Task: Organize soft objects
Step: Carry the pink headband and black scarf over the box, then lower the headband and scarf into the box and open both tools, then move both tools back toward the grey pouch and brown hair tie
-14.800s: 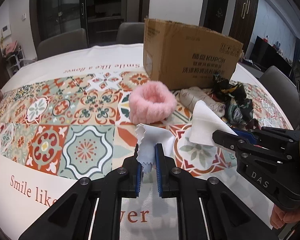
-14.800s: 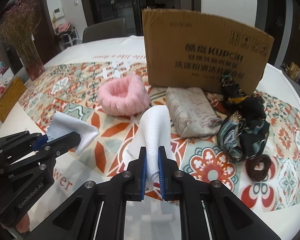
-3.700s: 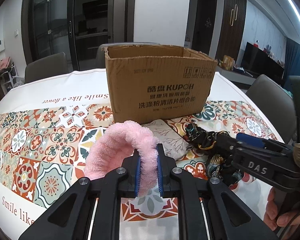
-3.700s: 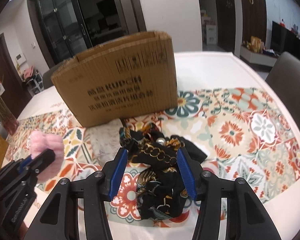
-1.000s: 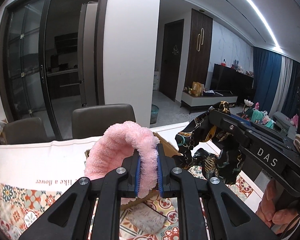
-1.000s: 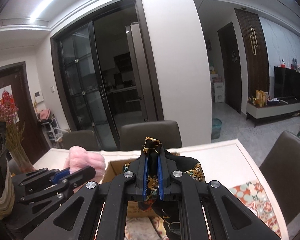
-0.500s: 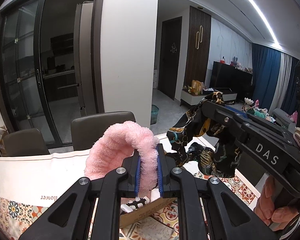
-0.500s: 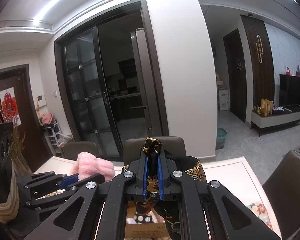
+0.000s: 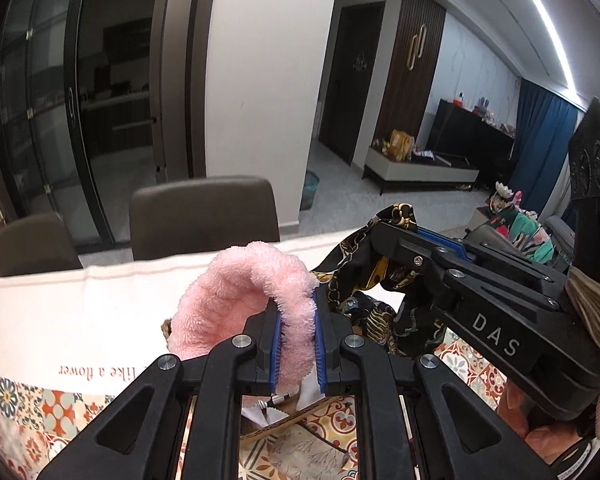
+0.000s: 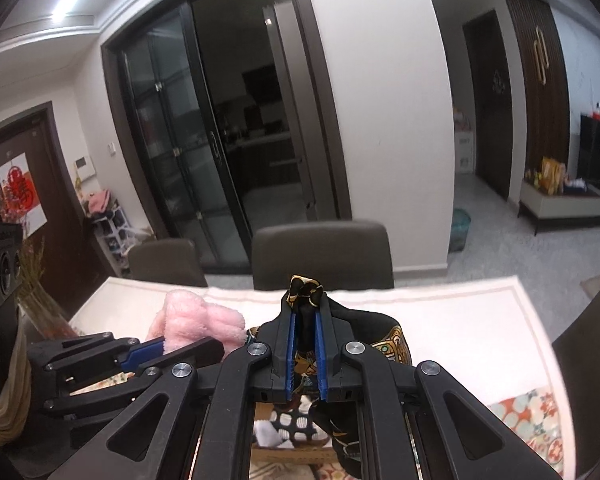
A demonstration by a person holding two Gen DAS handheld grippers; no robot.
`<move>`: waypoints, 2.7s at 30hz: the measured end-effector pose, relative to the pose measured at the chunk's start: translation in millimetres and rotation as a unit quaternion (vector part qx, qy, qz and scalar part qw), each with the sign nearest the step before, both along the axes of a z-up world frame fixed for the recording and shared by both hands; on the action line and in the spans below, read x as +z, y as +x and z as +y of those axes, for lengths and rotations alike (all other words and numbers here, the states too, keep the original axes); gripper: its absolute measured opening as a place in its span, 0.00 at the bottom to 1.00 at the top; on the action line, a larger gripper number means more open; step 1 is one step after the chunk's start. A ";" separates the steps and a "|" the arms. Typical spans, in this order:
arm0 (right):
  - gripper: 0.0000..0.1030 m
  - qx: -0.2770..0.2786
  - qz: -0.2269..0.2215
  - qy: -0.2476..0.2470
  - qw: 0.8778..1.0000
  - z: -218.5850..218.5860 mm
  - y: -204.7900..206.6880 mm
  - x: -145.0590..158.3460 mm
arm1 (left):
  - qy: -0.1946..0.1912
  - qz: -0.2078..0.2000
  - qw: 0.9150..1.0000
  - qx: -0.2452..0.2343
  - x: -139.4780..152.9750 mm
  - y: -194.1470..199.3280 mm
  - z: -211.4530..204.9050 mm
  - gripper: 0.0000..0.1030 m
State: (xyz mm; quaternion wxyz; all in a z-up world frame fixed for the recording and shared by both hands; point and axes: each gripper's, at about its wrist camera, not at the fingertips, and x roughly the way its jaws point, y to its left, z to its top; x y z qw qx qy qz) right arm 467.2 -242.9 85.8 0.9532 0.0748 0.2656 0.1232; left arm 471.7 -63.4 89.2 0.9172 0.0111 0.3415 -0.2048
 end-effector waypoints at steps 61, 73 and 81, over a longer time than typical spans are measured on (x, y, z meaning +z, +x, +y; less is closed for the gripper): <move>0.52 -0.103 0.088 -0.019 0.991 -30.0 -91.8 -56.4 | 0.068 -0.007 0.994 0.090 -41.1 -102.1 9.6 0.48; 0.52 -0.160 0.065 0.000 0.985 -40.4 -158.9 -75.9 | 0.058 -0.017 0.994 0.090 -70.9 -158.0 13.0 0.61; 0.52 -0.189 0.065 -0.002 0.980 -42.5 -194.8 -101.8 | 0.058 -0.023 0.992 0.113 -92.5 -184.0 11.9 0.83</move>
